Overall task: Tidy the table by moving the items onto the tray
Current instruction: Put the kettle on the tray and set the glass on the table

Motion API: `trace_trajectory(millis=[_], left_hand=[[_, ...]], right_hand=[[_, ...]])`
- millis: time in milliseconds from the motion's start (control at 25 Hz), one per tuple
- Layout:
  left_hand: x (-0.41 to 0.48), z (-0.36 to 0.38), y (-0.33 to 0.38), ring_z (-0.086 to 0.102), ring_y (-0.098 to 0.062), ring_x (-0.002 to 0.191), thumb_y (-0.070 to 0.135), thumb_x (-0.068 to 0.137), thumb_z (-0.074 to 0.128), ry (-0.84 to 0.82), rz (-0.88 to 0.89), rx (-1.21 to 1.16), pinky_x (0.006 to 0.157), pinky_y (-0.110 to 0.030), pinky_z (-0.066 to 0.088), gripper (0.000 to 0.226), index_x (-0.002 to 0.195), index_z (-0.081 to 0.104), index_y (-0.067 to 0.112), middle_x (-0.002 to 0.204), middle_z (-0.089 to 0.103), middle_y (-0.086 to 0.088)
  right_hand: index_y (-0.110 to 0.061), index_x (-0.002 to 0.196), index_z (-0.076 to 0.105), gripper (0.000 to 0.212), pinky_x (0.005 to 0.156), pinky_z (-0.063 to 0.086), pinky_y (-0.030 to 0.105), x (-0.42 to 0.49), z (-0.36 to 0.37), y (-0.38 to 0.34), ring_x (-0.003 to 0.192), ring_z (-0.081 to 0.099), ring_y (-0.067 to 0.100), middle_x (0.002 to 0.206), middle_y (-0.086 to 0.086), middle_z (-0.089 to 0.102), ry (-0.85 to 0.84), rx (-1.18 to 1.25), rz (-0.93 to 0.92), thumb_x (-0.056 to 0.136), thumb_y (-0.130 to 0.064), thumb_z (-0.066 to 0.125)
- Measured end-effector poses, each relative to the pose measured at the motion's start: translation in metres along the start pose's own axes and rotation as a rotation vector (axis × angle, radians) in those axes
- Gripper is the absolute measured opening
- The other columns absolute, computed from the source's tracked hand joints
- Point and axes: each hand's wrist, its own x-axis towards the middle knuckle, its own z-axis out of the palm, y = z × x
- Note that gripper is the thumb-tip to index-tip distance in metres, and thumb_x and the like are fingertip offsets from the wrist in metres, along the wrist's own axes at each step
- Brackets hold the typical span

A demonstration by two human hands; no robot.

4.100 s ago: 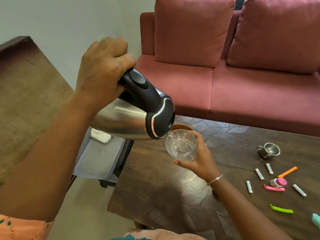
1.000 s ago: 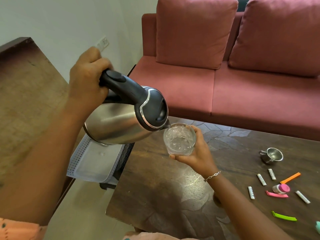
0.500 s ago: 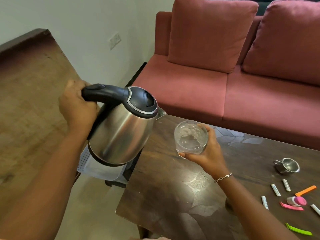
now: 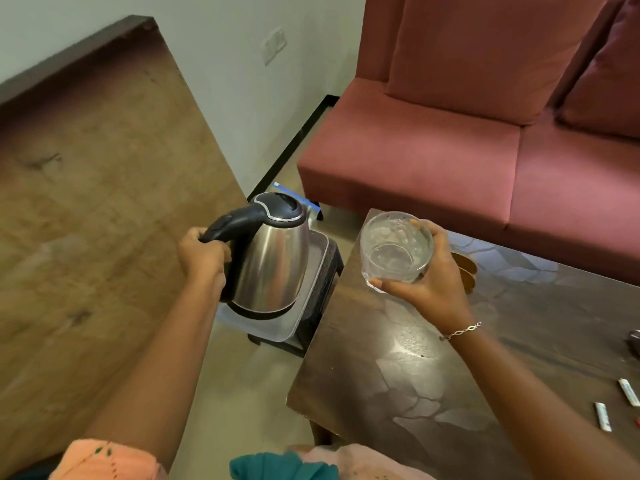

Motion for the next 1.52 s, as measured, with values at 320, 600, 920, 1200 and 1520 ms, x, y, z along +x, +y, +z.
trace_trajectory(millis=[320,600,920,1200,1520], left_hand=[[0.076,0.008,-0.079,0.048,-0.022,0.064,-0.023,0.058,0.048,-0.030,-0.216,-0.229,0.054,-0.028,0.041,0.042,0.070,0.044,0.017,0.068,0.050,-0.003],[0.112,0.024,-0.116,0.049,-0.023,0.071,-0.023,0.057,0.051,0.018,-0.314,-0.323,0.058,-0.026,0.040,0.046,0.089,0.047,0.010,0.076,0.054,-0.008],[0.122,0.046,-0.130,0.054,-0.026,0.079,-0.024,0.063,0.058,0.078,-0.323,-0.378,0.068,-0.030,0.049,0.045,0.099,0.051,0.002,0.096,0.058,-0.016],[0.126,0.041,-0.155,0.057,-0.032,0.078,-0.019,0.066,0.061,0.036,-0.344,-0.212,0.083,-0.046,0.050,0.047,0.108,0.053,0.000,0.110,0.062,-0.029],[0.111,0.042,-0.185,0.059,-0.041,0.104,-0.014,0.073,0.065,0.055,-0.404,-0.164,0.091,-0.044,0.047,0.047,0.118,0.052,-0.007,0.117,0.059,-0.028]], right_hand=[[-0.014,0.125,0.033,0.092,0.085,0.038,0.001,0.029,0.055,-0.024,0.104,0.049,0.000,0.113,-0.017,0.044,-0.037,-0.006,0.004,0.050,-0.025,0.086],[-0.023,0.120,0.032,0.088,0.084,0.037,0.000,0.046,0.084,-0.035,0.104,0.045,-0.016,0.114,-0.022,0.042,-0.041,0.015,0.007,0.047,-0.035,0.082],[-0.024,0.122,0.032,0.090,0.087,0.038,0.002,0.047,0.090,-0.036,0.108,0.045,-0.014,0.115,-0.028,0.042,-0.036,0.015,0.021,0.047,-0.047,0.077],[-0.016,0.125,0.033,0.096,0.086,0.037,0.000,0.051,0.092,-0.036,0.106,0.044,-0.017,0.113,-0.025,0.042,-0.030,0.020,0.025,0.046,-0.040,0.082],[-0.011,0.126,0.034,0.097,0.085,0.037,0.000,0.051,0.092,-0.034,0.104,0.045,-0.017,0.113,-0.023,0.044,-0.021,0.053,0.027,0.046,-0.046,0.076]])
